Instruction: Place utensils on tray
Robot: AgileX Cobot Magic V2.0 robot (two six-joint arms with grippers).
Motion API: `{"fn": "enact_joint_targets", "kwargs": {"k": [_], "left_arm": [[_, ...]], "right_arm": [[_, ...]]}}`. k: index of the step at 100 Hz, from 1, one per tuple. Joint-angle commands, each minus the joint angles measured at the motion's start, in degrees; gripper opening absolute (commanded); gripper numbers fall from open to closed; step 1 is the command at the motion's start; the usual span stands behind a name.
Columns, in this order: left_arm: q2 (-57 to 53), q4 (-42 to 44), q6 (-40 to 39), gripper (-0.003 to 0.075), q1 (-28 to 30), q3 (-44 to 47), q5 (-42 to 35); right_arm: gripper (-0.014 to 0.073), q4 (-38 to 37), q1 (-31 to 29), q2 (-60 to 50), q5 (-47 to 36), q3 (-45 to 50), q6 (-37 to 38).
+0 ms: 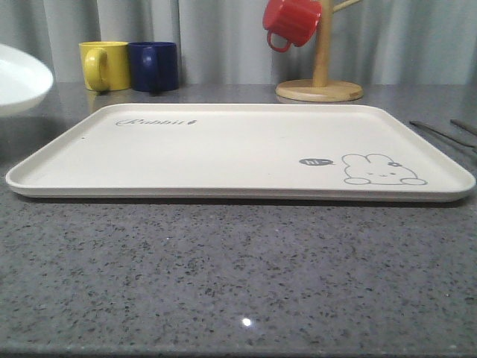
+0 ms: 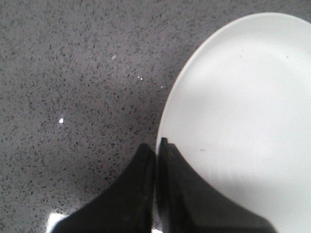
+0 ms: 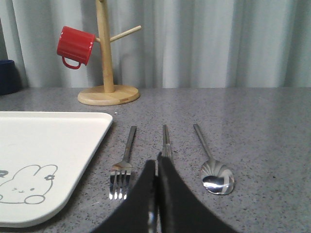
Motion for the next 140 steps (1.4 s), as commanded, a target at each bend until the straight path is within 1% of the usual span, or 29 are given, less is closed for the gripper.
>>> {"fn": "enact_joint_targets", "kwargs": {"k": [1,17,24,47,63,80,95,140], "left_arm": [[-3.7,-4.5,1.5,-0.0017,0.0,-3.1,-1.3],[-4.4,-17.5,9.3,-0.0017,-0.5,-4.5,1.5],[-4.0,-19.9,10.0,-0.0017,-2.0,-4.5,1.4],[1.1,-20.1,10.0,-0.0017,-11.4,-5.0,0.7],[6.7,-20.1,9.9,-0.0017,-18.2,-8.2,0.3],[12.9,-20.1,9.8,-0.0017,-22.9,-12.4,0.3],[17.1,-20.1,9.3,-0.0017,-24.7,-14.3,0.6],[22.8,-18.3,9.3,-0.0017,-24.8,-14.4,1.4]], "right_arm": [[-0.0068,0.0,-0.3,-1.0,-4.8,-1.0,-0.4],[-0.0068,0.0,-0.3,-1.0,-4.8,-1.0,-0.4],[-0.0068,0.0,-0.3,-1.0,-4.8,-1.0,-0.4],[-0.0068,0.0,-0.3,-1.0,-4.8,-1.0,-0.4],[-0.0068,0.0,-0.3,-1.0,-4.8,-1.0,-0.4],[-0.0068,0.0,-0.3,-1.0,-4.8,-1.0,-0.4],[-0.0068,0.0,-0.3,-1.0,-4.8,-1.0,-0.4],[-0.0068,0.0,-0.3,-1.0,-4.8,-1.0,-0.4]]}}
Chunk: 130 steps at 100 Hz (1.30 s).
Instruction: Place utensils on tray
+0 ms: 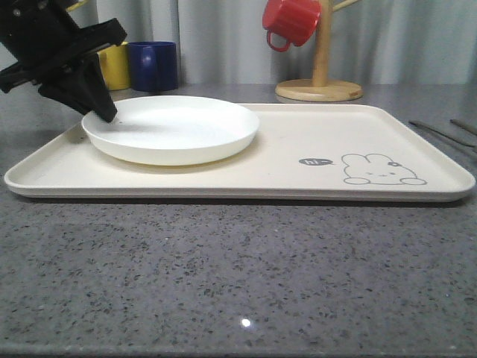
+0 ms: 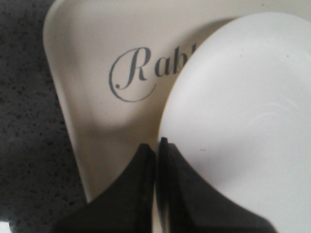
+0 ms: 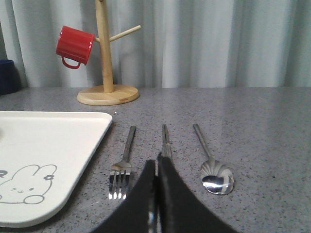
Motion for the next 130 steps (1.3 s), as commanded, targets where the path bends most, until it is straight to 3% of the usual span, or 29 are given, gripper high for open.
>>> {"fn": "enact_joint_targets", "kwargs": {"k": [1,20,37,47,96,130], "left_arm": [[-2.1,-1.4,-0.4,-0.0017,-0.5,-2.0,-1.2],[-1.9,-0.7,-0.4,0.0013,-0.5,-2.0,-1.0],[-1.9,-0.7,-0.4,0.0223,-0.5,-2.1,-1.1],[-2.4,-0.7,-0.4,0.0291,-0.5,-2.2,-2.0],[-18.4,3.7,-0.4,0.0287,-0.3,-1.2,-10.2],[-41.5,7.5,-0.4,0.0287,-0.3,19.8,-28.2]], "right_arm": [[-0.0068,0.0,-0.3,-1.0,-4.8,-1.0,-0.4],[-0.0068,0.0,-0.3,-1.0,-4.8,-1.0,-0.4],[-0.0068,0.0,-0.3,-1.0,-4.8,-1.0,-0.4],[-0.0068,0.0,-0.3,-1.0,-4.8,-1.0,-0.4],[-0.0068,0.0,-0.3,-1.0,-4.8,-1.0,-0.4],[-0.0068,0.0,-0.3,-1.0,-4.8,-1.0,-0.4]]}}
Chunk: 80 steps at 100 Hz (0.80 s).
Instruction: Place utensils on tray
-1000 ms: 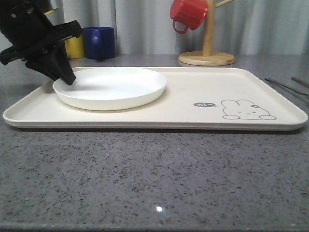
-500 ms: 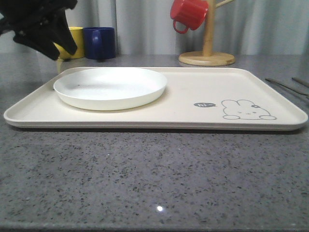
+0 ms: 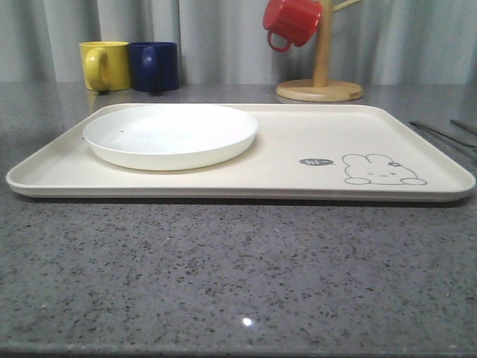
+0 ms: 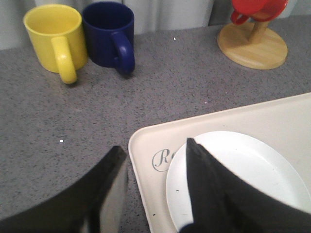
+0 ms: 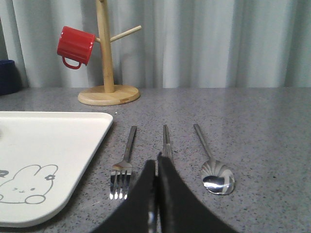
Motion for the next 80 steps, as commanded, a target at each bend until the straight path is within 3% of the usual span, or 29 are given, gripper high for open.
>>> {"fn": "enact_joint_targets", "kwargs": {"k": [1,44,80], "left_arm": [[-7.5,-0.3,-0.3,0.0287,-0.3,4.6,-8.9],[-35.5,2.6,-0.3,0.0287,-0.3,32.4,-19.7],[-49.3,4.7,-0.3,0.0271,-0.3,41.5,-20.4]], "right_arm": [[-0.0068,0.0,-0.3,-1.0,-4.8,-1.0,-0.4],[-0.0068,0.0,-0.3,-1.0,-4.8,-1.0,-0.4],[-0.0068,0.0,-0.3,-1.0,-4.8,-1.0,-0.4]]}}
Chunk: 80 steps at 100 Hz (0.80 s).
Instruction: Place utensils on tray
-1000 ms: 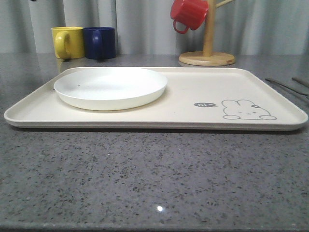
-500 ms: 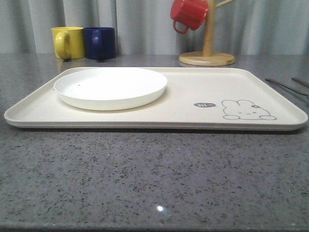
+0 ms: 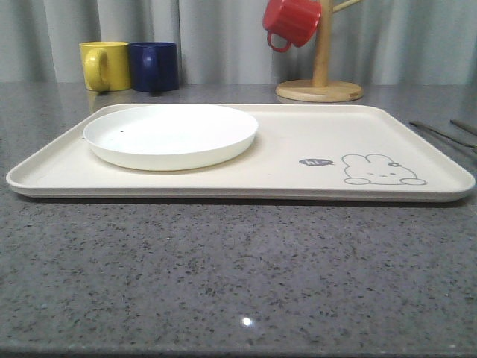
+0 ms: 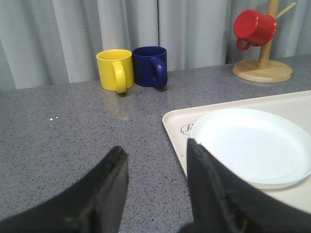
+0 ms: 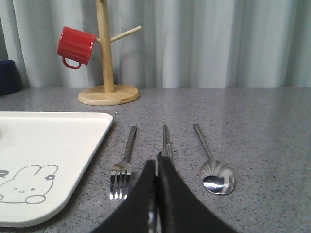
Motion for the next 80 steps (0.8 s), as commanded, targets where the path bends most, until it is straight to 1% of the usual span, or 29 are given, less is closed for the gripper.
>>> {"fn": "enact_joint_targets", "kwargs": {"k": [1,5,12,19,30,51,68,80], "left_arm": [[-1.6,-0.3,-0.3,0.0266,-0.3,-0.6,-5.2],[-2.1,-0.3,-0.3,0.0248,-0.3,-0.2,-5.2],[-2.5,-0.3,-0.3,0.0194,-0.3,0.1,-5.2],[-2.5,-0.3,-0.3,0.0119,-0.3,0.1,-5.2],[-2.5,-0.3,-0.3,-0.002,-0.3,0.1,-5.2],[-2.5,-0.6,-0.3,-0.0017,-0.3,0.1,-5.2],[-2.5,-1.2,-0.3,-0.0017,-0.3,0.1,-5.2],[-2.5,-1.2,-0.3,-0.0017,-0.3,0.1,-5.2]], "right_arm": [[-0.0068,0.0,-0.3,-1.0,-4.8,-1.0,-0.4],[-0.0068,0.0,-0.3,-1.0,-4.8,-1.0,-0.4],[-0.0068,0.0,-0.3,-1.0,-4.8,-1.0,-0.4],[-0.0068,0.0,-0.3,-1.0,-4.8,-1.0,-0.4],[-0.0068,0.0,-0.3,-1.0,-4.8,-1.0,-0.4],[-0.0068,0.0,-0.3,-1.0,-5.0,-1.0,-0.4],[-0.0068,0.1,-0.3,-1.0,-9.3,-1.3,-0.4],[-0.0068,0.1,-0.3,-0.6,-7.1,-4.5,-0.4]]}}
